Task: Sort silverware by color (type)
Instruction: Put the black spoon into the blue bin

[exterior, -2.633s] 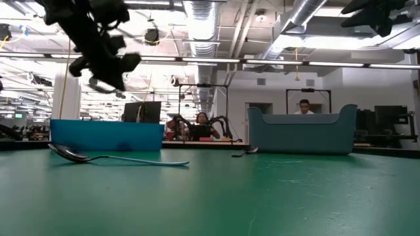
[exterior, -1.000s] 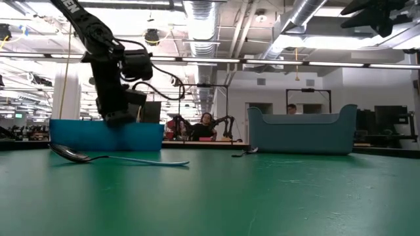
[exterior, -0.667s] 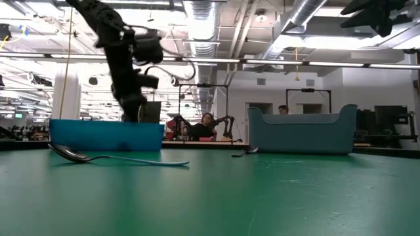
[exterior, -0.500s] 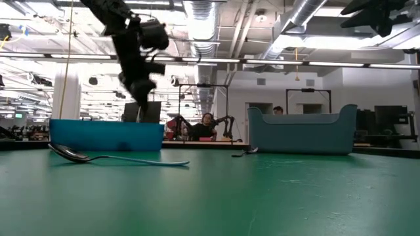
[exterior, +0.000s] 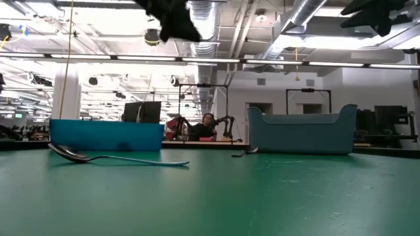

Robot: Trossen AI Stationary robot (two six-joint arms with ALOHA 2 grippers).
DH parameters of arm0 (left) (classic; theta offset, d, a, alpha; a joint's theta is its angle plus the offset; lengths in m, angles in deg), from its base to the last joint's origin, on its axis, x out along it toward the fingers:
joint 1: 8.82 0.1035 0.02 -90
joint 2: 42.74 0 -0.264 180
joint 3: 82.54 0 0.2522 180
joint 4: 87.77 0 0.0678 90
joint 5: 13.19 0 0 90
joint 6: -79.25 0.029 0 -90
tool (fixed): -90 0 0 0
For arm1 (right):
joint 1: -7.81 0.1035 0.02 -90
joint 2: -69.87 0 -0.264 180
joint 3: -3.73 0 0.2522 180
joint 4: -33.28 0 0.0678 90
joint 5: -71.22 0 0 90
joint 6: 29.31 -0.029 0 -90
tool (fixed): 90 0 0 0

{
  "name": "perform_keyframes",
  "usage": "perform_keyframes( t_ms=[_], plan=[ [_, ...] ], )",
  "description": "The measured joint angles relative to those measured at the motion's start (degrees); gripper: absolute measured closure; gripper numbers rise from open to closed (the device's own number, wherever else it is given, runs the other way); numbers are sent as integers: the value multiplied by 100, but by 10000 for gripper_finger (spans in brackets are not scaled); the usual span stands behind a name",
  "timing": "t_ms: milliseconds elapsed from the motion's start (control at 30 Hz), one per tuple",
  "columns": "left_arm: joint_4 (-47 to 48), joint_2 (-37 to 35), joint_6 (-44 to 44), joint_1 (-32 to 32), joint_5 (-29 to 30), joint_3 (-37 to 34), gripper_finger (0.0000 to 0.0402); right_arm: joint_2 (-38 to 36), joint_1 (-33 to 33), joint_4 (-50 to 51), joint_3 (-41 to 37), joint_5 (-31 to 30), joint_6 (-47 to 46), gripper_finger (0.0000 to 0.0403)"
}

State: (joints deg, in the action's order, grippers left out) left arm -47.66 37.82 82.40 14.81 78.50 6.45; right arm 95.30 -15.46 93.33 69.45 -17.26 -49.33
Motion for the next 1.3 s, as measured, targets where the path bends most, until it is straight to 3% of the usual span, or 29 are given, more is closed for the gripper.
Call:
perform_keyframes(
  t_ms=[133,300,400,533,733,900,1100,1300],
  plan=[
    [-660,-381,-296,-344,-169,2,285,1,1,-1,0,-13,-1,237],
    [-520,-738,91,-1174,-787,-23,285,2,0,-1,0,-15,-3,237],
    [-430,-852,-57,-1842,-849,-128,285,2,-1,-1,0,-72,-5,237],
    [-47,-880,-557,-2867,-421,-161,285,2,-1,-1,0,-170,-5,237],
    [827,-827,-820,-4372,1020,-179,285,4,1,-5,0,-173,-125,237],
    [893,-827,-1553,-5247,1834,-364,285,82,1,-64,0,-170,-313,237],
    [52,-834,-2218,-6015,2497,-964,285,618,119,-363,0,-26,-323,237],
    [-715,-834,-3015,-6270,2586,-1682,285,1646,512,-1040,2,-11,45,237]
  ],
)
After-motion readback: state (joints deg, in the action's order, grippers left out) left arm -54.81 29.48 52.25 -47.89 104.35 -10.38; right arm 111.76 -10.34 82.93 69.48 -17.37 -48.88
